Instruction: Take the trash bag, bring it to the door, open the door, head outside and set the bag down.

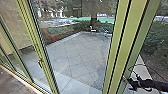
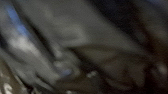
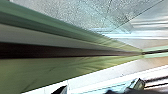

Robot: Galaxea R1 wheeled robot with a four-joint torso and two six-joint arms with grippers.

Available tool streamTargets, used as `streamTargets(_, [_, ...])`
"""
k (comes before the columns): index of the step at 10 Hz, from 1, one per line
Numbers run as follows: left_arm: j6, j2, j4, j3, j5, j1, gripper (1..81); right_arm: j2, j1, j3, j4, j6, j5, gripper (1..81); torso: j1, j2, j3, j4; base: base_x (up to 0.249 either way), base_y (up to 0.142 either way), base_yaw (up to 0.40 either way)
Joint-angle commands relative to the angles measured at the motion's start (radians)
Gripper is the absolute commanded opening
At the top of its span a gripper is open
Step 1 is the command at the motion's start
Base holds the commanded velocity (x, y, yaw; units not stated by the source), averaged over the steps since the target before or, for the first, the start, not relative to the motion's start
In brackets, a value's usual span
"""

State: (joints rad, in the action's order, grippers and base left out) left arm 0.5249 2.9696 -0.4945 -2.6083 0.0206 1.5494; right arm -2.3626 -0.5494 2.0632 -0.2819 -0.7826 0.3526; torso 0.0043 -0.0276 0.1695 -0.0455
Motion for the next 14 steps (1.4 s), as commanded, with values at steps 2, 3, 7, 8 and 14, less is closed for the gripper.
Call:
streamTargets(2, [0.009,-0.003,0.001,0.008,0.104,-0.013,1.0,-0.045,0.068,-0.124,0.041,0.016,0.123,81.1,0.000,0.000,0.000,0.000,0.108,0.000,0.000])
streamTargets(3, [0.009,-0.003,0.002,0.008,0.105,-0.014,1.0,-0.024,0.073,-0.143,0.047,0.017,0.125,81.1,0.001,0.001,0.001,0.000,0.000,0.000,0.000])
streamTargets(7, [0.009,0.000,0.004,0.008,0.108,-0.015,1.0,0.107,0.156,-0.235,0.144,0.020,0.164,81.1,0.004,0.004,0.003,0.000,0.000,0.000,0.000])
streamTargets(8, [0.009,0.000,0.004,0.008,0.110,-0.013,1.0,0.138,0.186,-0.233,0.200,0.020,0.222,81.1,0.005,0.005,0.004,0.000,0.000,0.000,0.000])
streamTargets(14, [0.012,0.003,0.004,0.011,0.107,-0.010,1.0,0.263,0.392,-0.264,0.512,0.025,0.483,81.1,0.003,0.006,0.006,-0.001,0.000,0.000,0.000])
